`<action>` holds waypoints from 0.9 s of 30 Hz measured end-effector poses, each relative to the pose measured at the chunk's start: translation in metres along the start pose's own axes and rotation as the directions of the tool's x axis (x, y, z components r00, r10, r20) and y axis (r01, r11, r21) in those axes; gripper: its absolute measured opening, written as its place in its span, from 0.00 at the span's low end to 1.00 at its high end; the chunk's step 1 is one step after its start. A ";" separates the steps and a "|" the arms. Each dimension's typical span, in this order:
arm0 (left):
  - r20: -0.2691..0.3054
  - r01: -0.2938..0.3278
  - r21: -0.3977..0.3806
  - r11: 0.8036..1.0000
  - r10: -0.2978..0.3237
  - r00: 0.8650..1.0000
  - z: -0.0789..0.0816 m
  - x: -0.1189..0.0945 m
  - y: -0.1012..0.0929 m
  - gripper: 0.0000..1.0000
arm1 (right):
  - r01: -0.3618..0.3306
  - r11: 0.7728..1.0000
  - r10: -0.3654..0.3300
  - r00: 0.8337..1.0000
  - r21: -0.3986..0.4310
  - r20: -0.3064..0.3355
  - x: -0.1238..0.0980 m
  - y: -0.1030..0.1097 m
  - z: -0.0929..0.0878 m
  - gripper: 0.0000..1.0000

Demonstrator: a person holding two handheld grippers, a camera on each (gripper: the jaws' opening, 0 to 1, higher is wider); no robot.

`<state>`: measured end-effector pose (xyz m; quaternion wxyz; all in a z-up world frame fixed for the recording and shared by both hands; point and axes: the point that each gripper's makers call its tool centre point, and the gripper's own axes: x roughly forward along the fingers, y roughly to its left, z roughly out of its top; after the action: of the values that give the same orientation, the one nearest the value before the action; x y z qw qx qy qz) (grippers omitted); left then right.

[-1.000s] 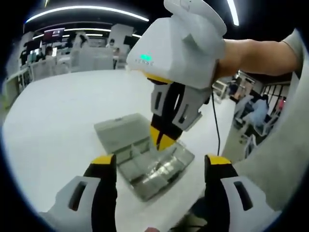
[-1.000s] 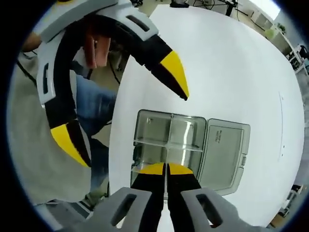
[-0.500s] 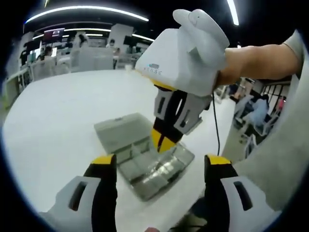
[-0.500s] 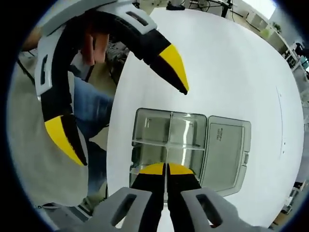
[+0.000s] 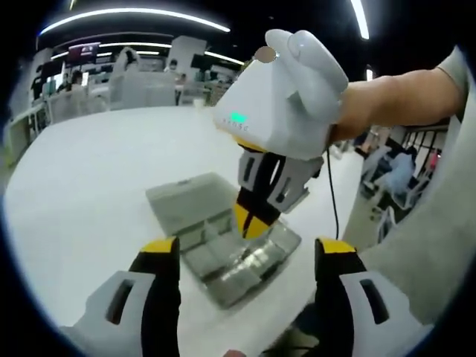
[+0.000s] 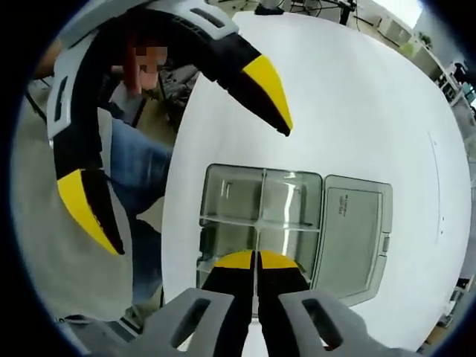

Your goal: Insert the divider into the dual guide fixture by aligning both edges with the guide slots and pushing it downward to the bottom, including one-sided entry, uneven engagement, binding, and posture correction.

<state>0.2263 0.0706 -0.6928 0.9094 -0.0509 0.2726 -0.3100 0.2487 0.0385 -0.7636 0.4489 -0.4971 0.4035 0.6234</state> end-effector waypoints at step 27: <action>-0.006 -0.002 -0.002 1.000 0.002 1.000 -0.001 0.000 0.000 0.72 | -0.010 1.000 0.010 1.000 0.026 0.007 0.013 -0.002 -0.003 0.00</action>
<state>0.2252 0.0706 -0.6937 0.9088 -0.0507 0.2760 -0.3088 0.2500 0.0382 -0.7768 0.4537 -0.4870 0.4125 0.6220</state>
